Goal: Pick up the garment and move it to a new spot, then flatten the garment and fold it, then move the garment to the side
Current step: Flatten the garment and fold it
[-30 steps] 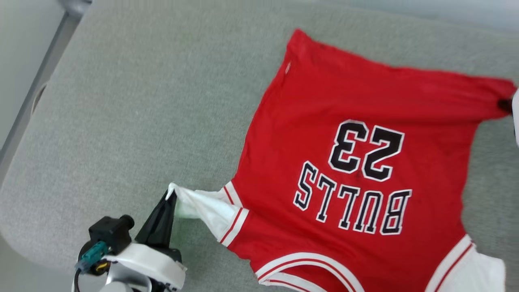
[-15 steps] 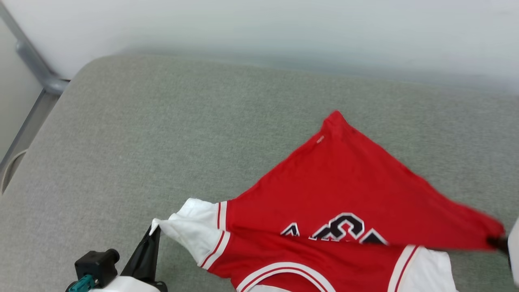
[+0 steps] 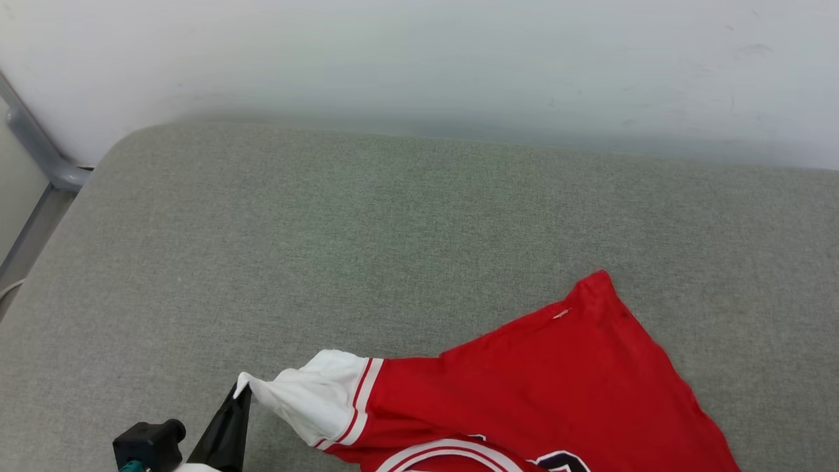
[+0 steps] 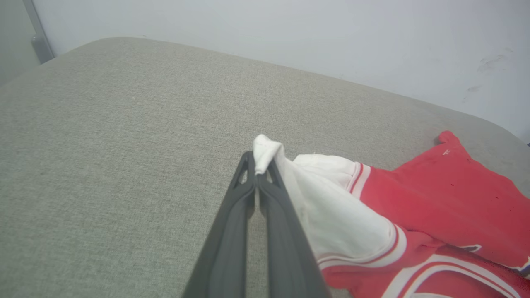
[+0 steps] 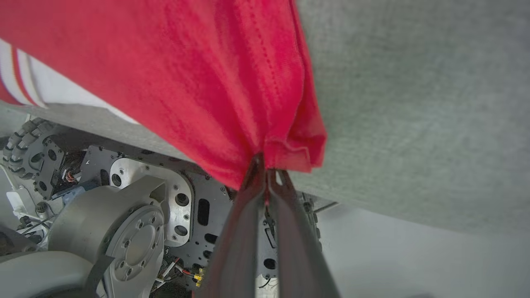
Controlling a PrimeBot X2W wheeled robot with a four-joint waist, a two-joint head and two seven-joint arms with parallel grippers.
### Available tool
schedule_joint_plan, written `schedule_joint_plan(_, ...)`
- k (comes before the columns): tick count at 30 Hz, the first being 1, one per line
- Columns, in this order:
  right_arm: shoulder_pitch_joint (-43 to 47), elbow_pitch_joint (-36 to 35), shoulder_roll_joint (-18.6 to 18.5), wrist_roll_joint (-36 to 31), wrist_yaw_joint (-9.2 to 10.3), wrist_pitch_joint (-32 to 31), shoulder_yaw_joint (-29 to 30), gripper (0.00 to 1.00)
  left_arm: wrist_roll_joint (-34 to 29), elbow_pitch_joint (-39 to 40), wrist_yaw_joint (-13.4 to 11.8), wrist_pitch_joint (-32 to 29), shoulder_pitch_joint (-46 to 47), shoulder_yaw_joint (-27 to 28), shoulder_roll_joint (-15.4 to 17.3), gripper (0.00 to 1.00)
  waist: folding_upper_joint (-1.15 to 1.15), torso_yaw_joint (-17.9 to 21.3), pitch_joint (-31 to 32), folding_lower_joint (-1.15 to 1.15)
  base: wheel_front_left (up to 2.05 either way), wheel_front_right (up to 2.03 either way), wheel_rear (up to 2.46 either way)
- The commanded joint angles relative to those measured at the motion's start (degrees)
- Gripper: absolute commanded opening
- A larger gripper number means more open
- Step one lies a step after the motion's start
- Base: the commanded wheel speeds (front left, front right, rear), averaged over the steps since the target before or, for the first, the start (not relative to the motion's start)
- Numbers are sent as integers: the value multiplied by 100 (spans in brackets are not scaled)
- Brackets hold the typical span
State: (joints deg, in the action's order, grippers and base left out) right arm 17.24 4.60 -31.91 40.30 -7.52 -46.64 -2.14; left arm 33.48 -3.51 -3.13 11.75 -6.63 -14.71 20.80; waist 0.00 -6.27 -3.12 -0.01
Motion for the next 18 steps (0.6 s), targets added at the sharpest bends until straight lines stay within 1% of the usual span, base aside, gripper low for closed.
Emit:
schedule_joint_plan(1,128,13,107,-60,6,58,38,0,-8,25,-30,-13,-12,-17,11,0,0,13,8,1,0,0,0)
schedule_joint_plan(3,153,-2,244,-94,6,186,121,0,-2,33,-35,-21,-15,-27,18,0,0,30,17,1,0,0,0)
schedule_joint_plan(4,120,-28,291,-135,6,267,177,13,1,40,-37,-25,-19,-27,27,0,0,39,23,1,0,0,0)
schedule_joint_plan(5,64,-62,333,-152,6,351,255,100,0,48,-42,-32,-24,-30,36,0,0,46,30,1,0,0,0)
schedule_joint_plan(7,-44,-191,404,-160,5,489,375,100,-1,67,-47,-35,-42,-35,48,0,0,57,49,1,0,0,0)
schedule_joint_plan(10,-268,-493,415,-191,5,672,595,100,-6,117,-79,-49,-77,-38,67,0,0,67,73,1,0,0,0)
schedule_joint_plan(14,-718,-979,355,-228,5,829,807,100,-22,215,-105,-77,-90,-57,82,0,0,54,43,1,0,0,0)
schedule_joint_plan(18,-1449,-1348,240,-302,5,788,751,100,-49,321,-128,-87,27,-79,78,0,0,-1,-94,1,0,0,0)
